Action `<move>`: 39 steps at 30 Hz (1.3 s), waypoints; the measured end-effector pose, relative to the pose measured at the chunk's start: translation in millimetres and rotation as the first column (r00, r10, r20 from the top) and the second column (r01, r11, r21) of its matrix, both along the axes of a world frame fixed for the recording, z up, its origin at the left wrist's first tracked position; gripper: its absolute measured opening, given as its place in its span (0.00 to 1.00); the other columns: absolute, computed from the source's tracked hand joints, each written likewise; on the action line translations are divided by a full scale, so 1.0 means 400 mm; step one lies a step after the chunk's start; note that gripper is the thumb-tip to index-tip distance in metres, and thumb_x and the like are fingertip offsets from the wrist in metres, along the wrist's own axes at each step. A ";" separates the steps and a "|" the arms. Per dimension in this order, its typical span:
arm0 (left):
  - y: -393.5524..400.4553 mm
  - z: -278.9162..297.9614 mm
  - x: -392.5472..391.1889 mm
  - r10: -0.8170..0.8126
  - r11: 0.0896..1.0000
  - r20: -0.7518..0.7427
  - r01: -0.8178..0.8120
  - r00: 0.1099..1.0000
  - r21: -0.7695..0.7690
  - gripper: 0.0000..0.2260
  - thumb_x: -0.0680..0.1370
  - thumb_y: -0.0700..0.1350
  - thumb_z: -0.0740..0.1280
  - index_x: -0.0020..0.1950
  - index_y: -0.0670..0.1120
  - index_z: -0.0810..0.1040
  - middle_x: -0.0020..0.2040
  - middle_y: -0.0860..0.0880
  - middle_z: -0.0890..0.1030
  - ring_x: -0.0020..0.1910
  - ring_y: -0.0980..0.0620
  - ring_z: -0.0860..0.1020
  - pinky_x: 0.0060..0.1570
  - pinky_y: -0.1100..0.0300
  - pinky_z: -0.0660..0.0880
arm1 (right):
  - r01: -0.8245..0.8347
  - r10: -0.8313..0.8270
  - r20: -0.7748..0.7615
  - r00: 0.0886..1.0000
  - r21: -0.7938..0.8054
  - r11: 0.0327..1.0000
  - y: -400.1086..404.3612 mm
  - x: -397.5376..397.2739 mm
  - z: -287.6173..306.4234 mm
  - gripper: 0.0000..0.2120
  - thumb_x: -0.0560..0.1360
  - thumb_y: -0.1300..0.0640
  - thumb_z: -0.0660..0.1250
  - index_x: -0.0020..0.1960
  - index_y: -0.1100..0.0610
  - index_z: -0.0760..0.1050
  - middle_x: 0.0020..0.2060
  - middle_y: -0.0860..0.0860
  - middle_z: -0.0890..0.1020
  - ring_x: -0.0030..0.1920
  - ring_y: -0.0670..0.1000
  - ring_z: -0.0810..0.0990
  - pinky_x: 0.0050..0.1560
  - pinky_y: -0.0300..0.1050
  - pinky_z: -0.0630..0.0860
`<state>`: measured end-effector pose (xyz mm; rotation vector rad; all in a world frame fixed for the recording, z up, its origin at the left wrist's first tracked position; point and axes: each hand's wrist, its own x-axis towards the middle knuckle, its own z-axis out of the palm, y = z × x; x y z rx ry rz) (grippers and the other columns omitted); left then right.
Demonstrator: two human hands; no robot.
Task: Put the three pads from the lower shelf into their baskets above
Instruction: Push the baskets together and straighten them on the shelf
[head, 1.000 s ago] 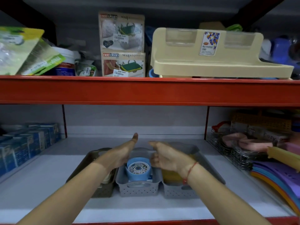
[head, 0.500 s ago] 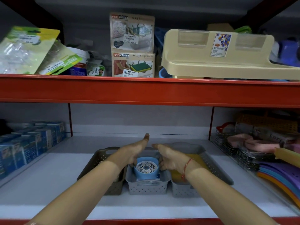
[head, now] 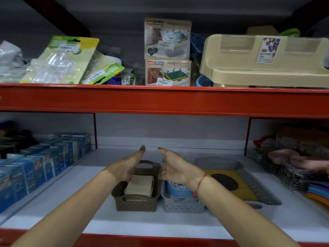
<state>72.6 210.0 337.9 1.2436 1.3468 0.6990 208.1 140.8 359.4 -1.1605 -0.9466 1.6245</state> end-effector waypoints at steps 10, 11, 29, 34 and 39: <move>-0.010 -0.007 -0.061 -0.042 0.987 -0.035 0.036 0.998 -0.157 0.42 0.73 0.72 0.46 0.76 0.42 0.53 0.71 0.31 0.64 0.65 0.35 0.69 0.57 0.46 0.68 | -0.033 0.047 0.130 0.990 -0.111 0.993 0.052 -0.080 -0.059 0.16 0.81 0.47 0.54 0.49 0.60 0.71 0.42 0.58 0.79 0.42 0.55 0.80 0.30 0.43 0.79; -0.005 -0.008 -0.066 -0.046 0.986 -0.018 0.042 0.999 -0.163 0.43 0.73 0.72 0.46 0.76 0.41 0.53 0.71 0.31 0.64 0.63 0.35 0.71 0.57 0.46 0.68 | -0.028 0.045 0.147 0.988 -0.116 0.993 0.057 -0.081 -0.061 0.16 0.81 0.46 0.55 0.52 0.60 0.69 0.43 0.59 0.79 0.43 0.56 0.80 0.32 0.45 0.79; -0.130 -0.079 -0.066 -0.189 0.682 -0.636 0.566 0.748 0.463 0.17 0.81 0.57 0.53 0.51 0.50 0.78 0.46 0.52 0.81 0.49 0.51 0.78 0.48 0.59 0.71 | -0.135 -0.208 0.765 0.610 0.359 0.924 -0.099 0.059 -0.106 0.14 0.81 0.53 0.59 0.62 0.57 0.76 0.64 0.55 0.78 0.64 0.54 0.75 0.65 0.45 0.69; -0.169 -0.123 -0.070 -0.201 0.604 -0.693 0.645 0.692 0.469 0.11 0.80 0.48 0.61 0.44 0.53 0.82 0.44 0.55 0.82 0.44 0.55 0.77 0.46 0.60 0.73 | -0.273 -0.168 0.894 0.416 0.299 0.914 -0.155 0.115 -0.153 0.12 0.77 0.50 0.65 0.57 0.51 0.81 0.52 0.44 0.83 0.49 0.38 0.80 0.47 0.25 0.74; -0.213 -0.124 -0.076 -0.175 0.595 -0.683 0.629 0.709 0.501 0.10 0.79 0.46 0.64 0.58 0.47 0.81 0.57 0.52 0.83 0.56 0.56 0.78 0.59 0.59 0.73 | -0.324 -0.241 0.900 0.364 0.365 0.873 -0.178 0.121 -0.170 0.10 0.77 0.52 0.66 0.57 0.47 0.81 0.53 0.43 0.84 0.50 0.36 0.78 0.45 0.23 0.69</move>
